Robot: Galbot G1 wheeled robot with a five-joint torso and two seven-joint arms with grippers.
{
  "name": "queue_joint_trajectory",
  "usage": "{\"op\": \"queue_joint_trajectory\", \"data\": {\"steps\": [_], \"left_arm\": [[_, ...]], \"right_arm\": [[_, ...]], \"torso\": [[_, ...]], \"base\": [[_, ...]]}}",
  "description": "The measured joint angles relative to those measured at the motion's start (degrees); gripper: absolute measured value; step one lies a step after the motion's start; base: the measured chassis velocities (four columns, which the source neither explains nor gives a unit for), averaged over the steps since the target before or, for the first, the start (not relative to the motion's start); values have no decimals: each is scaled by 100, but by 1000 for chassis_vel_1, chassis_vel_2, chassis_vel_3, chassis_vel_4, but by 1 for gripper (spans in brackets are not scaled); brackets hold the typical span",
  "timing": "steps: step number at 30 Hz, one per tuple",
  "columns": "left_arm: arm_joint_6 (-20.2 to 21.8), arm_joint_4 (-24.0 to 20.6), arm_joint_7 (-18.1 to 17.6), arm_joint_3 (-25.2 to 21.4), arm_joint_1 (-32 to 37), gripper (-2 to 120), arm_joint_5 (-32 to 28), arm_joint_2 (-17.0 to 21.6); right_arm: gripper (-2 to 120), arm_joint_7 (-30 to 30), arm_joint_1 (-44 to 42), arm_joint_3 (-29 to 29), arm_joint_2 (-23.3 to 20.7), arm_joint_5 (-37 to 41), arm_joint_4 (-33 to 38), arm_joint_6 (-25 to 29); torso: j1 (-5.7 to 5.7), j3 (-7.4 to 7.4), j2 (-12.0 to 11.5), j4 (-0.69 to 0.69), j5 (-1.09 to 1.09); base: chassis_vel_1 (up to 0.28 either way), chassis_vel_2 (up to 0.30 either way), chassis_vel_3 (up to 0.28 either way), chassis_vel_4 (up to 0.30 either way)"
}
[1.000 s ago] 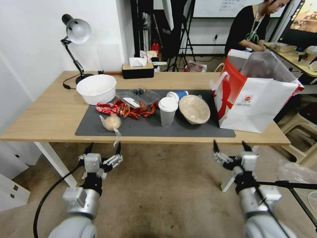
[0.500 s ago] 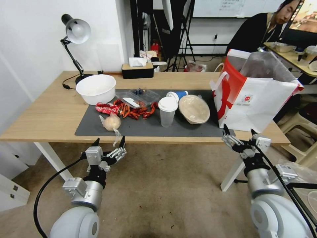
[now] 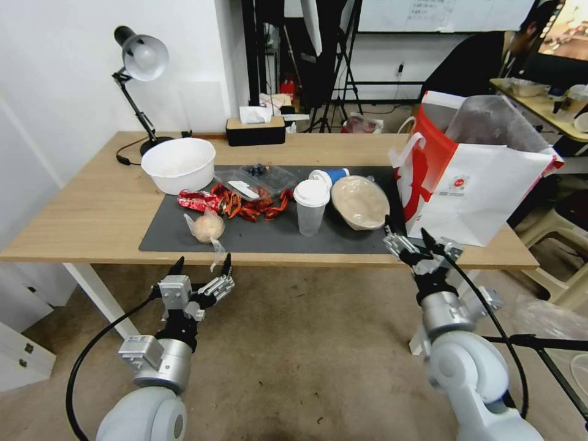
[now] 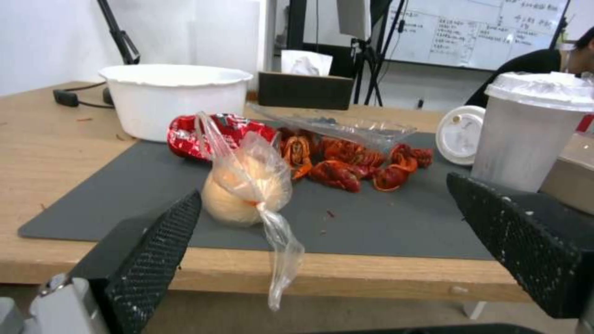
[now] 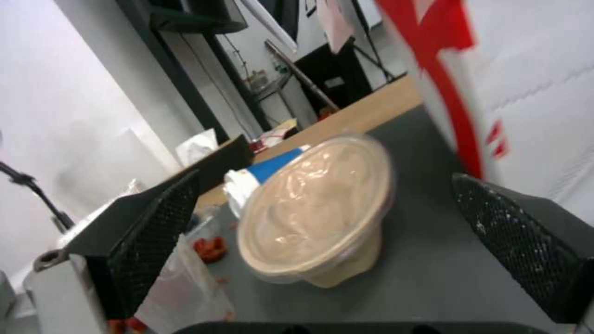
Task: Pick up the trash from the table and place it into the takeout bag.
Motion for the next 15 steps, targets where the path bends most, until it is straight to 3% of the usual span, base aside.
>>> {"op": "queue_joint_trajectory", "data": {"steps": [15], "left_arm": [[-193,-51,37,-69,165,99,113,-3]], "right_arm": [[100,700,813,-311,89,1029,-616,-356]], "torso": [[0,0,0,0,0]], "base": [[0,0,0,0]]}}
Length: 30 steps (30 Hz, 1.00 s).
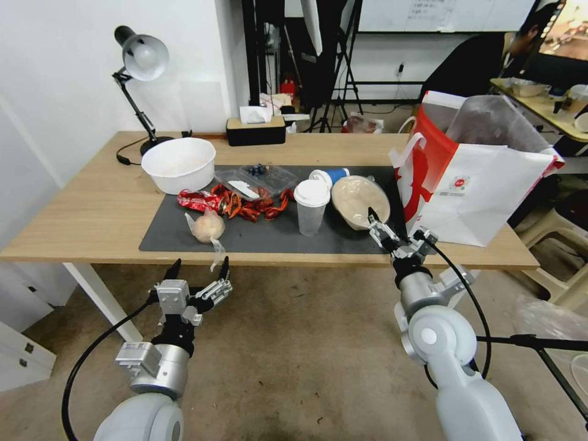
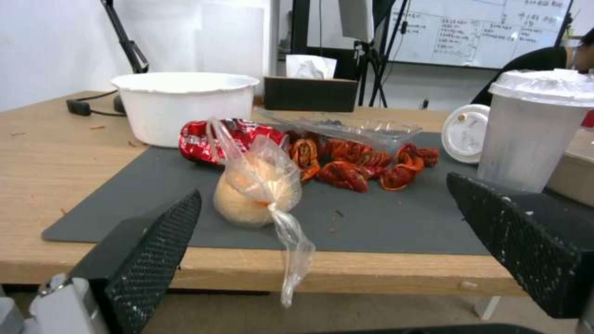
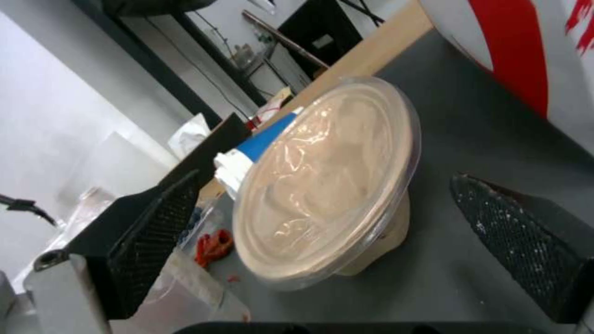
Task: Pick up the trash from the table and place it into the takeout bag.
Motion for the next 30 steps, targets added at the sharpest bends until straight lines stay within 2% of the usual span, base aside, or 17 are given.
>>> {"op": "queue_joint_trajectory", "data": {"steps": [2,6,7,11,12,14,16,18,20,21,23,26,30], "left_arm": [[-27,-7,2,-9,17,99,9,0],[-52,-8,6,-14,32,99,28,1],[-52,-8,6,-14,32,99,28,1],[-63,2,20,-3,29,99,51,2],[-63,2,20,-3,29,99,51,2],[-71,28,26,2,23,99,61,2],[-72,39,27,2,21,99,61,2],[-72,65,27,3,4,99,62,2],[-73,72,28,3,-1,99,62,2],[-73,87,28,2,-12,99,62,2],[-73,95,28,2,-19,99,60,2],[-73,137,27,3,-45,99,54,2],[-73,156,28,6,-68,99,47,3]], "right_arm": [[99,100,112,-3,23,86,-90,-32],[86,252,252,-12,48,238,-227,-104],[86,252,252,-12,48,238,-227,-104],[67,394,377,-33,86,321,-387,-170],[67,394,377,-33,86,321,-387,-170],[55,449,413,-48,103,336,-440,-211],[52,475,420,-54,107,340,-456,-232],[40,534,434,-62,119,348,-485,-257],[37,549,435,-64,123,348,-485,-259],[30,569,436,-64,128,348,-485,-260],[27,579,434,-63,131,348,-477,-260],[12,615,402,-39,134,348,-404,-260],[2,626,336,7,133,348,-326,-241]], "torso": [[0,0,0,0,0],[0,0,0,0,0],[0,0,0,0,0],[0,0,0,0,0],[0,0,0,0,0],[0,0,0,0,0],[0,0,0,0,0],[0,0,0,0,0],[0,0,0,0,0],[0,0,0,0,0],[0,0,0,0,0],[0,0,0,0,0],[0,0,0,0,0]], "base": [[0,0,0,0],[0,0,0,0],[0,0,0,0],[0,0,0,0],[0,0,0,0],[0,0,0,0],[0,0,0,0],[0,0,0,0],[0,0,0,0],[0,0,0,0],[0,0,0,0],[0,0,0,0],[0,0,0,0]]}}
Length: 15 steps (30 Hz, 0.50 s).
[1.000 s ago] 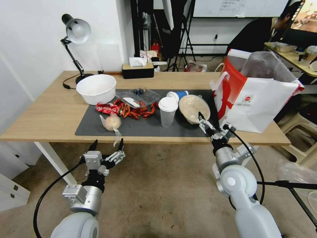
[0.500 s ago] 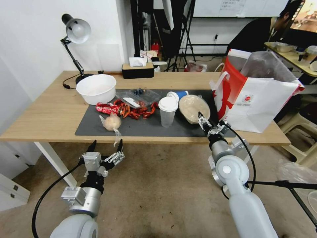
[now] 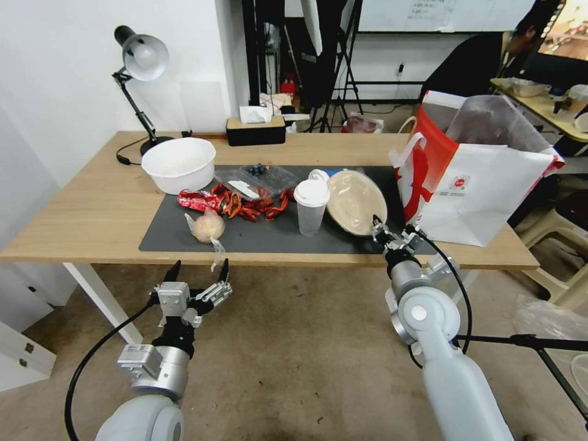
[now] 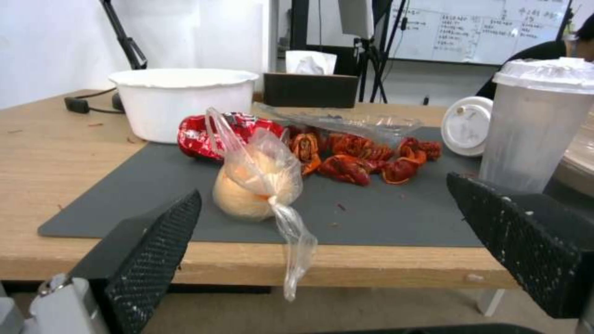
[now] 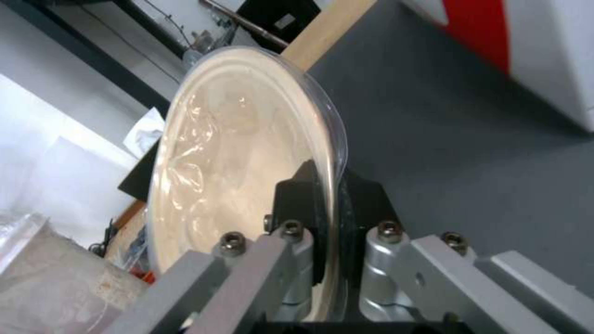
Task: Pick up the trash from the table and place it into the takeout bag.
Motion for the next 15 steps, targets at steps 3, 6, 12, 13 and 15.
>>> {"op": "queue_joint_trajectory", "data": {"steps": [3,6,12,13,15], "left_arm": [[1,11,0,3,-10,99,-4,0],[1,13,0,3,-12,99,-5,0],[-2,15,-2,-4,-5,99,-8,0],[-2,15,-2,-4,-5,99,-8,0],[-22,15,-3,-6,11,99,-9,1]], "right_arm": [[1,-99,-114,58,-18,-23,163,41],[1,-314,-210,107,-53,-52,320,121],[1,-940,-345,381,-282,-165,1047,297],[1,-940,-345,381,-282,-165,1047,297],[1,-1184,-291,548,-445,-322,1303,410]], "torso": [[0,0,0,0,1],[0,0,0,0,1],[-1,0,0,0,0],[-1,0,0,0,0],[0,0,0,-1,2]], "base": [[0,0,0,0],[0,0,0,0],[0,0,0,0],[0,0,0,0],[0,0,0,0]]}}
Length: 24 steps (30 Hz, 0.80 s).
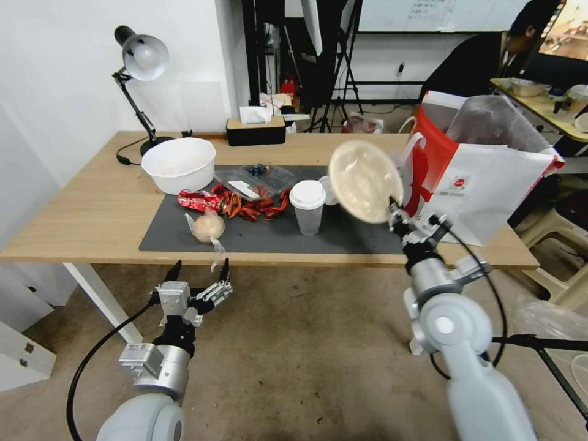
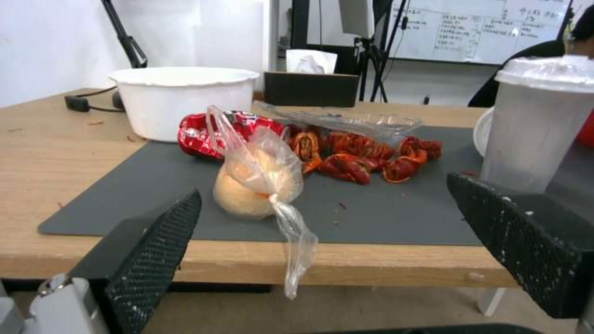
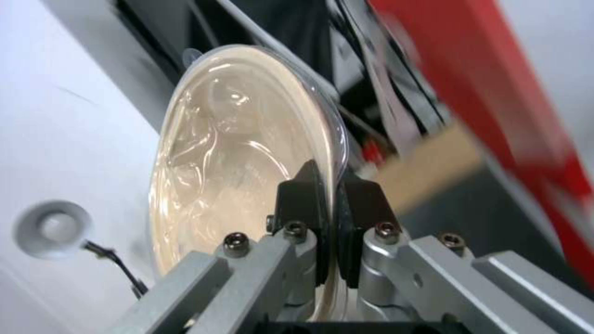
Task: Pick up the trash from the table and place it into the takeout bag.
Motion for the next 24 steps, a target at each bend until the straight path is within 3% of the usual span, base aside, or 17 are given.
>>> {"op": "queue_joint_trajectory", "data": {"steps": [10,17,24], "left_arm": [[-139,-5,-2,0,70,99,12,0],[-230,-8,-1,32,111,99,77,0],[-270,-10,30,69,129,99,132,0]], "right_arm": [[1,-223,629,781,-786,-1439,-11,569],[1,126,1085,1512,-1347,-2094,-635,449],[3,361,1173,1540,-1481,-2399,-1108,297]], "torso": [[-1,0,0,2,0],[-1,0,0,0,0],[-1,0,0,1,0]], "base": [[0,0,0,0],[0,0,0,0],[0,0,0,0]]}}
